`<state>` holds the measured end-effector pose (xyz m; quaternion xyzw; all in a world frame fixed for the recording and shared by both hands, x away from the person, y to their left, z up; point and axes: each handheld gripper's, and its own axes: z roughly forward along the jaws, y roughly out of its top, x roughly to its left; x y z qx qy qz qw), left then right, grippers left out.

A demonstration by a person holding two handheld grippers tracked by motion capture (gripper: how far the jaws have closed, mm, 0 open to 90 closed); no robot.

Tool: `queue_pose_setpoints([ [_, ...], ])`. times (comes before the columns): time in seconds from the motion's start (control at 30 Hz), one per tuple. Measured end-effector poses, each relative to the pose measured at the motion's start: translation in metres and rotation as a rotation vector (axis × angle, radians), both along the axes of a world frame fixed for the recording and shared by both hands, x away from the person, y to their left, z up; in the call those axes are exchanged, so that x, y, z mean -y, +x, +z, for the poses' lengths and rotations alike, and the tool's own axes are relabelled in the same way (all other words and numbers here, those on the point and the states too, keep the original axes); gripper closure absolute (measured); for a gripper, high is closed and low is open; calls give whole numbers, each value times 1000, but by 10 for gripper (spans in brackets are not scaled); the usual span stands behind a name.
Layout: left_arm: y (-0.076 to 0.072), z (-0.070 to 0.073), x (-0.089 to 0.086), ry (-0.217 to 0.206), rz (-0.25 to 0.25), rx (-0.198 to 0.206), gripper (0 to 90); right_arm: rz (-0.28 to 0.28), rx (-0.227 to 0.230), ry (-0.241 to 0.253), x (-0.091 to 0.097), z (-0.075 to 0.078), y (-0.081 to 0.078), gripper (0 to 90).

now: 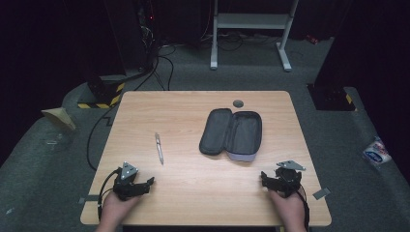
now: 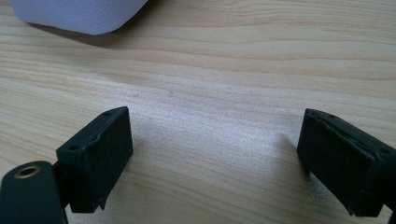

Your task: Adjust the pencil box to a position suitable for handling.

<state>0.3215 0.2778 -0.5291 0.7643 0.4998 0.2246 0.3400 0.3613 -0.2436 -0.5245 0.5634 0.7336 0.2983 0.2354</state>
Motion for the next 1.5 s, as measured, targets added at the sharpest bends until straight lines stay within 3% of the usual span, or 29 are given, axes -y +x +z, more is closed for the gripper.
queue_pose_setpoints([
  [0.33,4,0,1,0,7,-3,194,8,2,-1,1,0,-1,118],
  [0.6,2,0,2,6,17,-2,195,33,5,14,3,6,-3,219],
  [1.03,4,0,2,8,4,-5,181,98,69,54,-11,20,-7,311],
  [1.17,4,0,2,6,6,-6,182,116,83,49,-18,22,-6,316],
  [1.5,4,0,2,8,6,-4,185,133,116,89,-27,34,2,374],
])
